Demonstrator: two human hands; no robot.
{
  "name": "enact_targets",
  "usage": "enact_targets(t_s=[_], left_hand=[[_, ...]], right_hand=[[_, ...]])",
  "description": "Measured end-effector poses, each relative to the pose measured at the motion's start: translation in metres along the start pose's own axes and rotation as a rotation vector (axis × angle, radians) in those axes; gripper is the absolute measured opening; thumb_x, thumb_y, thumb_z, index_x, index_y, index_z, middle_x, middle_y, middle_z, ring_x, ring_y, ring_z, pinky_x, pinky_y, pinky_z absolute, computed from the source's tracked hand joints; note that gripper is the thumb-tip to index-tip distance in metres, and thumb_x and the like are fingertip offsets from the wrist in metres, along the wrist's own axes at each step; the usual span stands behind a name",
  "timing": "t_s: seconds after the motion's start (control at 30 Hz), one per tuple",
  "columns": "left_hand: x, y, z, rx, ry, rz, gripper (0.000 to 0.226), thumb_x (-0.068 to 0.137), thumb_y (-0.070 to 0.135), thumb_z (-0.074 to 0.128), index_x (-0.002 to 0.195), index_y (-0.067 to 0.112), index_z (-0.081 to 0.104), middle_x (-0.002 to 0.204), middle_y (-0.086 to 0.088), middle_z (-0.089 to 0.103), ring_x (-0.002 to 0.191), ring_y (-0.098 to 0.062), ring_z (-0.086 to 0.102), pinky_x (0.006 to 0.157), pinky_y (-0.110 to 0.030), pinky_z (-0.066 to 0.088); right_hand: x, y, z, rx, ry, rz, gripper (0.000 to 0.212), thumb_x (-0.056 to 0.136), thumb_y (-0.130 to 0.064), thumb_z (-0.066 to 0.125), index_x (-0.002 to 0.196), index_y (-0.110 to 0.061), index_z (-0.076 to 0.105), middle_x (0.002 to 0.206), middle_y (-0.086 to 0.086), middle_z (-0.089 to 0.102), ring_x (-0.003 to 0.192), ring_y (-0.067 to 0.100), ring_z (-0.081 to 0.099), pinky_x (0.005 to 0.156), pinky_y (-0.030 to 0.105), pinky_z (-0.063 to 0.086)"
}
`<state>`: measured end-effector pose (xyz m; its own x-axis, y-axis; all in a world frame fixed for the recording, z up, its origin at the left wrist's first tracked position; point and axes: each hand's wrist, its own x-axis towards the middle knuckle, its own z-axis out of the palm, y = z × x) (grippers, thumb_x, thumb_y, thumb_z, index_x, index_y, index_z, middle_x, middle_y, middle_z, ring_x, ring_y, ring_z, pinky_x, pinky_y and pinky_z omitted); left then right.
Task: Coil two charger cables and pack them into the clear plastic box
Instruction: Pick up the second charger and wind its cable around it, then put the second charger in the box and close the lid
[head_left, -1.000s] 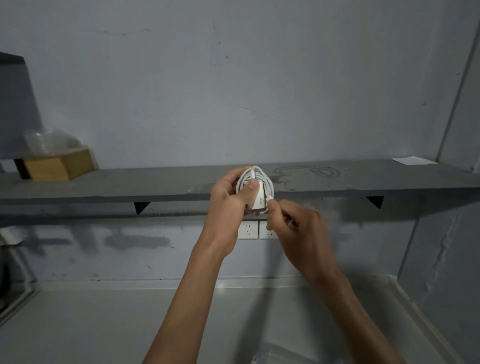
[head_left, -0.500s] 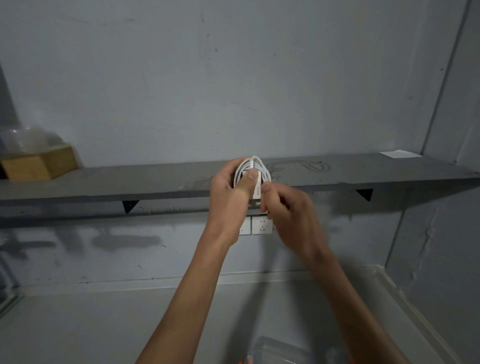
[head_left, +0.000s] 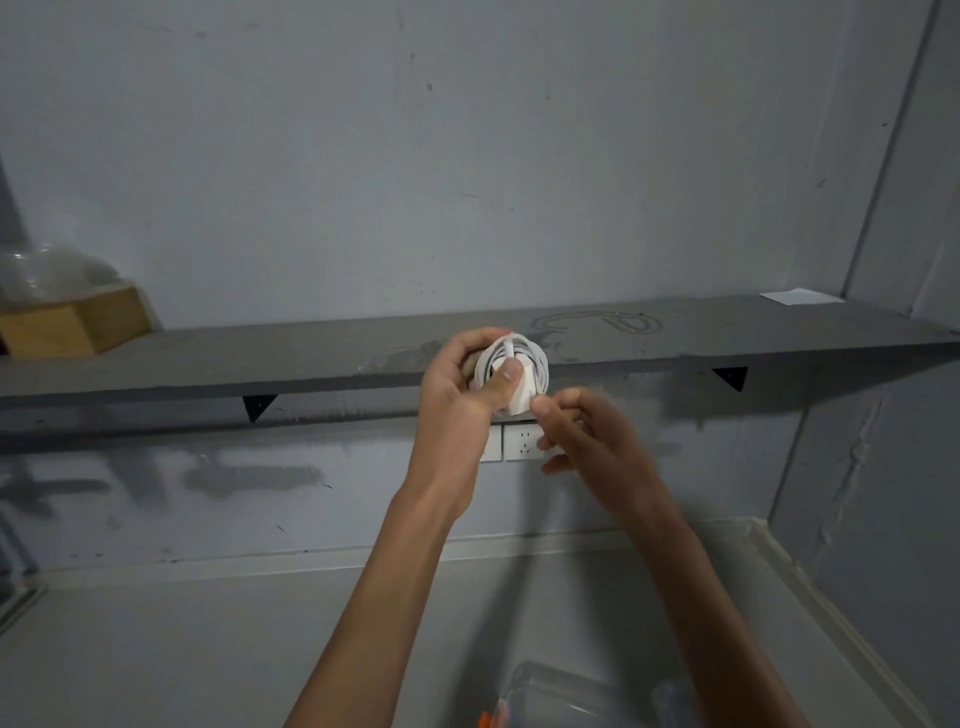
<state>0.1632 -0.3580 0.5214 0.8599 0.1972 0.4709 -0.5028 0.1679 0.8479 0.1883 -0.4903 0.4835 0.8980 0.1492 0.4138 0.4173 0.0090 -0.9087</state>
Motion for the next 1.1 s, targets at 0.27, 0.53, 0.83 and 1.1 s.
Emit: enact_targets(t_s=[0.27, 0.53, 0.83, 1.1], left_hand=[[-0.035, -0.069, -0.009, -0.058, 0.009, -0.114, 0.034, 0.092, 0.022, 0.057, 0.122, 0.008, 0.051, 0.120, -0.009, 0.068, 0.109, -0.026, 0.065, 0.093, -0.033, 0.052], [-0.138, -0.194, -0.063, 0.222, -0.210, -0.533, 0.020, 0.097, 0.010, 0.051, 0.115, 0.003, 0.057, 0.097, 0.006, 0.066, 0.090, 0.001, 0.063, 0.081, -0.013, 0.047], [-0.241, -0.351, -0.128, 1.056, -0.219, -0.608, 0.042, 0.089, 0.027, 0.041, 0.125, 0.016, 0.060, 0.115, -0.008, 0.066, 0.108, -0.029, 0.059, 0.090, -0.035, 0.044], [-0.240, -0.348, -0.102, 1.269, -0.272, -0.401, 0.046, 0.084, 0.014, 0.036, 0.120, 0.003, 0.063, 0.113, -0.015, 0.066, 0.103, -0.037, 0.060, 0.088, -0.041, 0.050]], right_hand=[[-0.031, 0.043, 0.004, 0.364, -0.034, 0.129, 0.029, 0.083, -0.021, 0.065, 0.112, -0.017, 0.071, 0.099, 0.005, 0.073, 0.091, 0.012, 0.067, 0.078, 0.022, 0.054], [-0.144, 0.177, -0.023, 0.163, -0.002, 0.632, 0.024, 0.089, -0.015, 0.066, 0.100, 0.006, 0.069, 0.085, 0.011, 0.065, 0.084, 0.015, 0.060, 0.075, 0.019, 0.055], [-0.254, 0.283, -0.045, -0.430, 0.228, 0.693, 0.033, 0.085, -0.013, 0.071, 0.059, -0.031, 0.060, 0.048, -0.014, 0.048, 0.048, 0.001, 0.039, 0.049, 0.021, 0.032], [-0.248, 0.311, -0.018, -0.917, 0.074, 0.836, 0.024, 0.087, -0.037, 0.054, 0.104, -0.025, 0.068, 0.095, 0.006, 0.071, 0.091, 0.027, 0.064, 0.084, 0.041, 0.049]])
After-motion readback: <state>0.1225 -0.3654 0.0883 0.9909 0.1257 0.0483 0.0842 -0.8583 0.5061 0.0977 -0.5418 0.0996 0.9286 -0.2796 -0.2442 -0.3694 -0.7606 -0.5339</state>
